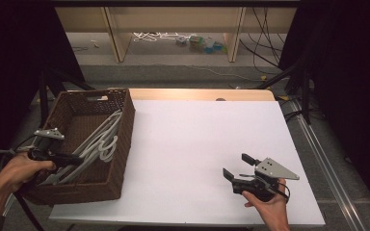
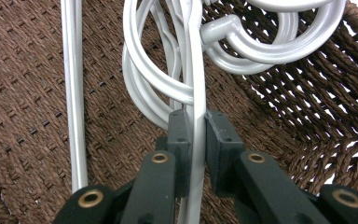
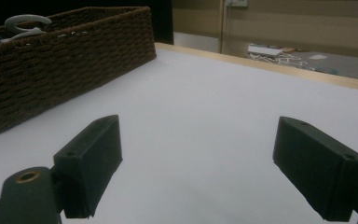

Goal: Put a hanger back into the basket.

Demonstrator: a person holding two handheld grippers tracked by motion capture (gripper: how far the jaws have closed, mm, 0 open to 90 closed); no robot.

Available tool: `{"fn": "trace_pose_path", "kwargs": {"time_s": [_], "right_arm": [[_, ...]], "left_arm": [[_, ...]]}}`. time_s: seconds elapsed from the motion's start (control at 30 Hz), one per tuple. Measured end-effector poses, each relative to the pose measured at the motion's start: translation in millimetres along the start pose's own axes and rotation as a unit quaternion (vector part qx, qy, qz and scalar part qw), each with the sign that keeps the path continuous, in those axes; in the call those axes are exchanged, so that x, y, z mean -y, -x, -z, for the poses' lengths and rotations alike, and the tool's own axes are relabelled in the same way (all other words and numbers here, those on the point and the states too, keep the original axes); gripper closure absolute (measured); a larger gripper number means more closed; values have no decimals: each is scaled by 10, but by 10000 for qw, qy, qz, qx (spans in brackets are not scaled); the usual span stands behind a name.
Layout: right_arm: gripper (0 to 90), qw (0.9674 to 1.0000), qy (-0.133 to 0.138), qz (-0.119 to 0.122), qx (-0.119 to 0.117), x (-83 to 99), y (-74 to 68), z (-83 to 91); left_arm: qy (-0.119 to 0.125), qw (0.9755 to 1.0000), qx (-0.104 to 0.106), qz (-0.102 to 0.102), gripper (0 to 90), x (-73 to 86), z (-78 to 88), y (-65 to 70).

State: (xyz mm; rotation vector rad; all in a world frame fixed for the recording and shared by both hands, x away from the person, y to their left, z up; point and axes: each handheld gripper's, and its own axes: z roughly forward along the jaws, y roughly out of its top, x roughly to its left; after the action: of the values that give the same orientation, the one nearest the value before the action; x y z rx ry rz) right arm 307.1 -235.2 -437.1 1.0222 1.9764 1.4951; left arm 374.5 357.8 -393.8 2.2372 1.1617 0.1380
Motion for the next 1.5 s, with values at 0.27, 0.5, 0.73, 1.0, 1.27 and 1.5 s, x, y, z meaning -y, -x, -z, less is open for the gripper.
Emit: {"fn": "trace_pose_path", "kwargs": {"time_s": [0.27,0.5,0.73,1.0,1.27,1.5], "right_arm": [[164,10000,-5,-2,0,1,-1,-4],[164,10000,-1,-2,3,0,0,1],[163,10000,19,-5,23,-4,2,3],[163,10000,52,1,39,-2,0,0],[163,9999,89,-42,-33,-2,-5,-5],[162,10000,11,-19,-1,-10,5,4]], "left_arm": [[532,9981,-216,211,548,-84,136,60],[1177,9917,-393,323,393,-163,186,222],[1731,9832,-422,401,330,-216,183,366],[2113,9756,-437,405,293,-241,154,453],[2600,9635,-415,488,225,-279,97,621],[2874,9555,-416,518,171,-326,31,797]]}}
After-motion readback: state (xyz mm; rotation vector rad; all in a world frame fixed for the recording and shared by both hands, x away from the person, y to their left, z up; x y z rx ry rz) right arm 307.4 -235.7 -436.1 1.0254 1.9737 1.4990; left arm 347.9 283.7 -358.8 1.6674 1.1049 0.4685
